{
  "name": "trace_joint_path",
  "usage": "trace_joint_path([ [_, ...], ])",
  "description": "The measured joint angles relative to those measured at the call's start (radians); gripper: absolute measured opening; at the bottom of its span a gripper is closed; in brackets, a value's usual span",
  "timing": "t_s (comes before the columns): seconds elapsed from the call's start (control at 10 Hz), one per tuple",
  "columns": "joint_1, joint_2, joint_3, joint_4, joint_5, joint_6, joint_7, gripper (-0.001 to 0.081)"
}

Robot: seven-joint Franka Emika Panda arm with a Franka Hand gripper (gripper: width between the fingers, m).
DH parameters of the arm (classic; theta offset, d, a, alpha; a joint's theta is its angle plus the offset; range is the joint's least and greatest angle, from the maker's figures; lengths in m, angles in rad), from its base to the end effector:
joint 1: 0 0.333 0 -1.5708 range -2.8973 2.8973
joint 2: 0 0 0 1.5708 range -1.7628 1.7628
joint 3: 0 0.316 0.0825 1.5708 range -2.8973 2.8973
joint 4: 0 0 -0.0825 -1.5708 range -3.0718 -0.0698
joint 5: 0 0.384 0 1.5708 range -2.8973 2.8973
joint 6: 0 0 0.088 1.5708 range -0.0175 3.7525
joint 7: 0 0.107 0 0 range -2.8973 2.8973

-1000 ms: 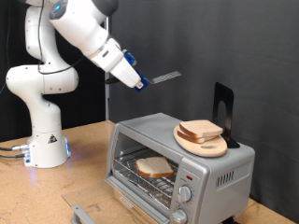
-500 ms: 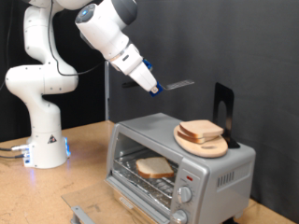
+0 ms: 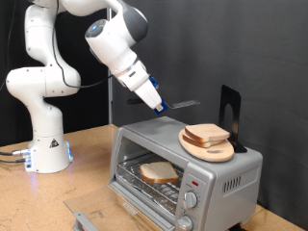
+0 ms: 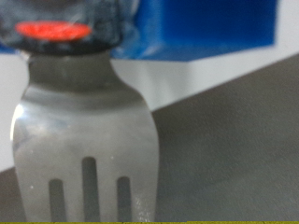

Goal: Make a piece of toast with the oven

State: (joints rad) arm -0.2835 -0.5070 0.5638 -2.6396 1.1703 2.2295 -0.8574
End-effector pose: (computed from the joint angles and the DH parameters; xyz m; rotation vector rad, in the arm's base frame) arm 0.3815 0.1331 0.3955 -2.4662 -0.4612 -0.4133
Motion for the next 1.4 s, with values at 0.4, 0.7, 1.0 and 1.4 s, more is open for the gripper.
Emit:
trace_joint_path([
  [0.4,0.0,0.089,0.046,-0.009,0.021,0.117,-0.022,0.0369],
  [0.7,-0.001,0.117,0.049,-0.001,0.033,0.136,-0.044,0.0369],
  [1.0,-0.004,0.135,0.047,-0.003,0.033,0.136,-0.054,0.0646],
  [1.4,-0.006,0.132,0.002,0.006,0.032,0.066,-0.064,0.0682],
])
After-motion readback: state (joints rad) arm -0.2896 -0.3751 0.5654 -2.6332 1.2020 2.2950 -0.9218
